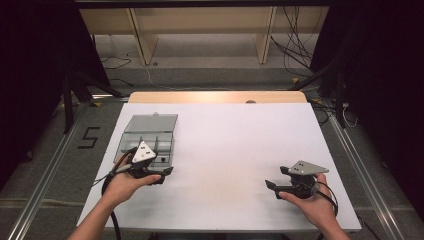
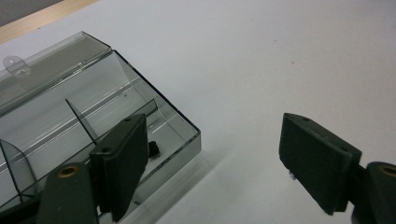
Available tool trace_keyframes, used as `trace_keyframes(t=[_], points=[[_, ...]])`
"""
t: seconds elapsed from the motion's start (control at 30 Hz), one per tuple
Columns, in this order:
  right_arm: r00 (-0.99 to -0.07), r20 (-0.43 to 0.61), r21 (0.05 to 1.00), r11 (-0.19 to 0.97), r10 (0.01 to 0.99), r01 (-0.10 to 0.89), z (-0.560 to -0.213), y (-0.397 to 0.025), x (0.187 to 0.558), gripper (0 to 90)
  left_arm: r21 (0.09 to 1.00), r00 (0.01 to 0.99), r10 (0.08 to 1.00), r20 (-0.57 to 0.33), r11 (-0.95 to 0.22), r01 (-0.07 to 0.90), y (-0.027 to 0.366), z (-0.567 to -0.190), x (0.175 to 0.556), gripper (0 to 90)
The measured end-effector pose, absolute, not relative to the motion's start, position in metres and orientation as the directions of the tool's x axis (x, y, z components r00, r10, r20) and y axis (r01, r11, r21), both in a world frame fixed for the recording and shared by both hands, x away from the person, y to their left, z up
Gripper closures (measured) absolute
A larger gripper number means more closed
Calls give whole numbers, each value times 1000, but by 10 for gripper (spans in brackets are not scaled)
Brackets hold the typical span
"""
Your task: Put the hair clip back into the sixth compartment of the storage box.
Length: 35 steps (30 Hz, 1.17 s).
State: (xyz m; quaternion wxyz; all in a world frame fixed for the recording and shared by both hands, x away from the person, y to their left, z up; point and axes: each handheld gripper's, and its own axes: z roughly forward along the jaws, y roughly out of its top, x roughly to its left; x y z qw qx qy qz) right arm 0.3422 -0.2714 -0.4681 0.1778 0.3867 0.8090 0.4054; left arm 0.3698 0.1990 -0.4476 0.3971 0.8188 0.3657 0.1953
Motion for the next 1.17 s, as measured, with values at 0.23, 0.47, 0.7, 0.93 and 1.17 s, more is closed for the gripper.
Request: trace_keyframes(t=[0.23, 0.47, 0.7, 0.93, 1.17], points=[[-639, 27, 793, 373, 769, 482, -469, -272, 342, 249, 794, 662, 749, 20, -414, 445, 201, -451, 364, 229], [-640, 30, 791, 373, 767, 484, -469, -271, 342, 249, 784, 665, 746, 28, -430, 449, 203, -457, 359, 225], [-642, 32, 790, 374, 766, 486, -469, -271, 342, 249, 781, 665, 746, 40, -438, 445, 206, -458, 355, 219], [-643, 37, 788, 374, 765, 490, -469, -272, 342, 247, 774, 662, 748, 48, -447, 449, 205, -463, 353, 219], [-642, 40, 784, 374, 766, 495, -471, -273, 342, 241, 774, 659, 750, 55, -449, 447, 202, -464, 352, 219]])
